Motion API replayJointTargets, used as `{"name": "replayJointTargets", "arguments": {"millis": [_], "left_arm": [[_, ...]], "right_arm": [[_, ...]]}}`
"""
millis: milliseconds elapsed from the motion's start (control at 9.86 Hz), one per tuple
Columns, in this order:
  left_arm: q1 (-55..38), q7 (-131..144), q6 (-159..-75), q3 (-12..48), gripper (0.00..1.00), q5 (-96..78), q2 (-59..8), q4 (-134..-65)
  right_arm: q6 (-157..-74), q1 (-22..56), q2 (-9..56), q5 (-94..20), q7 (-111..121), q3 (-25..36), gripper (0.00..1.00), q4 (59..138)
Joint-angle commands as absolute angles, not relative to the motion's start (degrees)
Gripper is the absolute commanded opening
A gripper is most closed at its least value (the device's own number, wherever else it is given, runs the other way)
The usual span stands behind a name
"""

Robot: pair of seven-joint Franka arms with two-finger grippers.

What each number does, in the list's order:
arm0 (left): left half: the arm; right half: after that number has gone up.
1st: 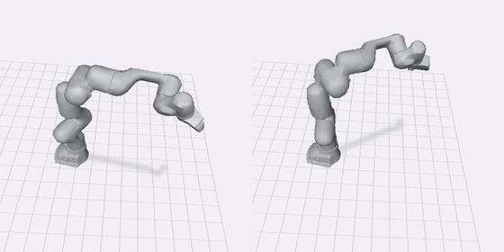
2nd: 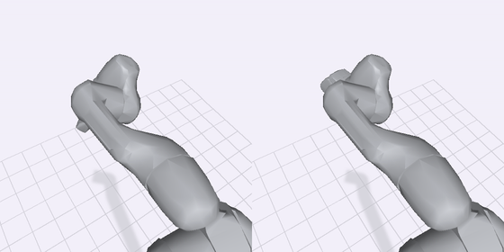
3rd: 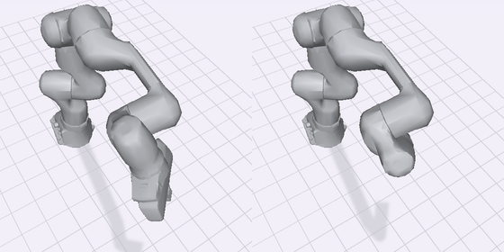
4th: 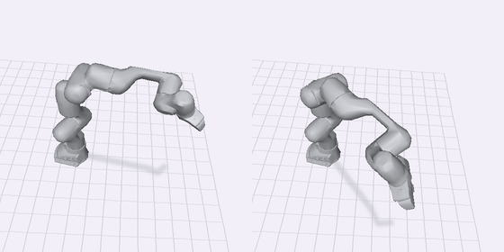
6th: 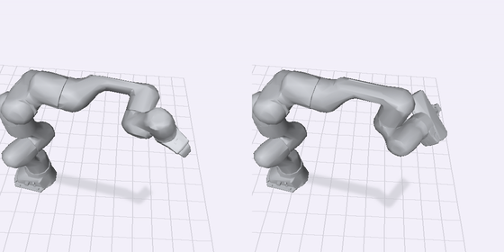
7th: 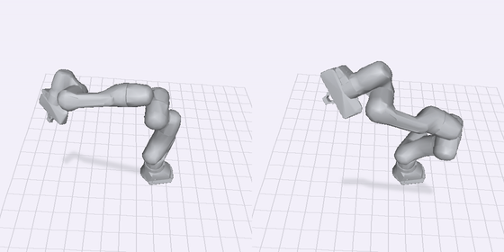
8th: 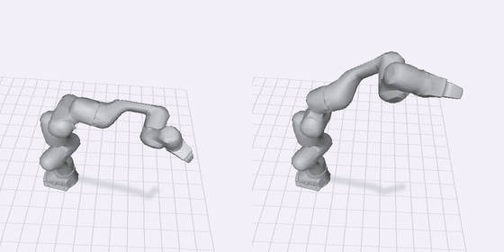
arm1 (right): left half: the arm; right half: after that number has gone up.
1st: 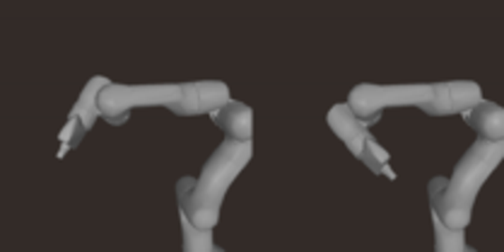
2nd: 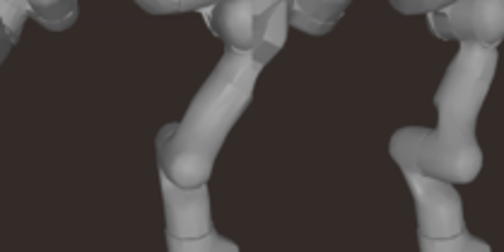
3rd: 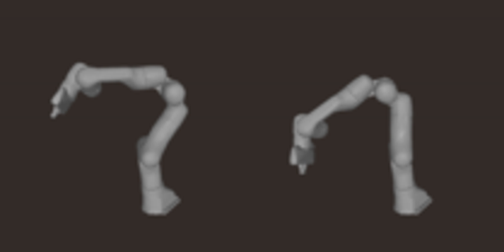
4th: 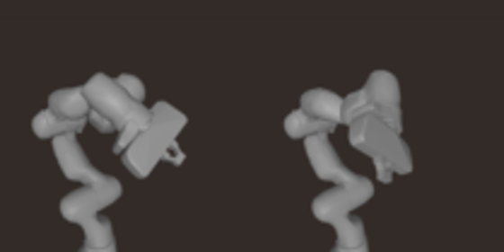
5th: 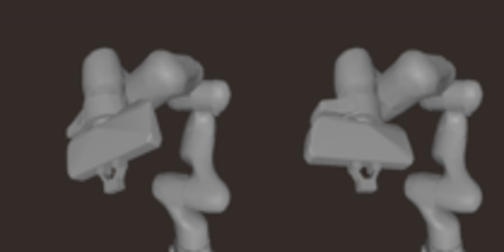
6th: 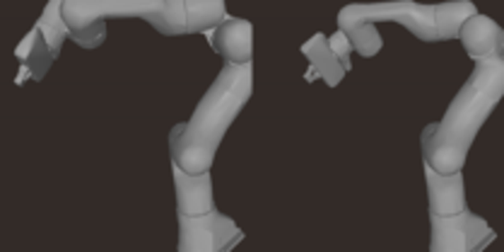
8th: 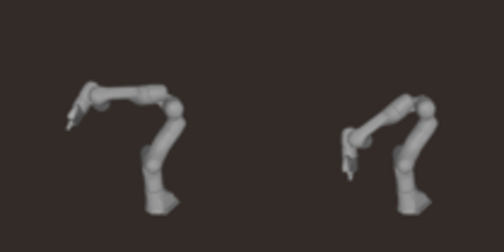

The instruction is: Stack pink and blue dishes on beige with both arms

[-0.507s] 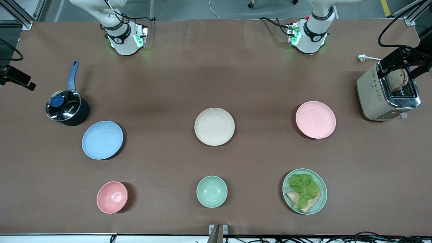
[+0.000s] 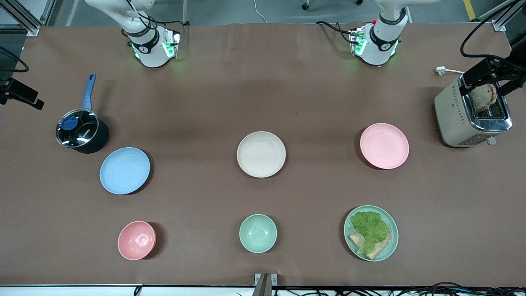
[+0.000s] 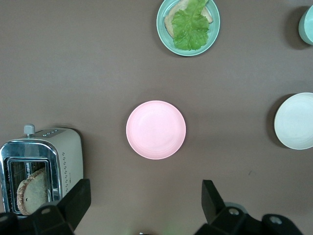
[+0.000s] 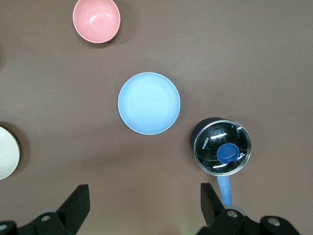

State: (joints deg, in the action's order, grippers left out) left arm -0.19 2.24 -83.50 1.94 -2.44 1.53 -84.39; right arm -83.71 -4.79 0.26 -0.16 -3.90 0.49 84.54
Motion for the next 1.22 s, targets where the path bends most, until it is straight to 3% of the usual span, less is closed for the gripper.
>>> {"name": "replayJointTargets", "arguments": {"millis": [0,304,812,1014,1116], "left_arm": [[-0.3,1.5,-85.2,0.4,0.96,-2.2,-1.7,-87.1],[-0.3,-2.6,-96.7,-0.7,0.96,-2.2,-8.4,-94.9],[0.6,-20.3,-123.3,-3.9,1.0,-10.6,-14.1,-116.2],[0.6,-24.2,-125.3,-6.6,0.97,-16.1,-18.1,-118.7],[0.7,-25.4,-125.3,-6.7,0.91,-16.6,-19.9,-119.5]], "right_arm": [[-83.2,-5.7,0.3,-0.1,-2.9,-0.4,1.0,84.3],[-92.9,-6.6,9.9,-0.1,4.6,-0.4,1.0,86.4],[-128.1,-9.3,22.3,-1.6,23.8,1.9,1.0,105.7],[-140.0,-10.0,26.1,-6.5,30.6,1.9,1.0,112.1],[-143.3,-10.7,26.6,-9.5,35.2,1.9,1.0,114.1]]}}
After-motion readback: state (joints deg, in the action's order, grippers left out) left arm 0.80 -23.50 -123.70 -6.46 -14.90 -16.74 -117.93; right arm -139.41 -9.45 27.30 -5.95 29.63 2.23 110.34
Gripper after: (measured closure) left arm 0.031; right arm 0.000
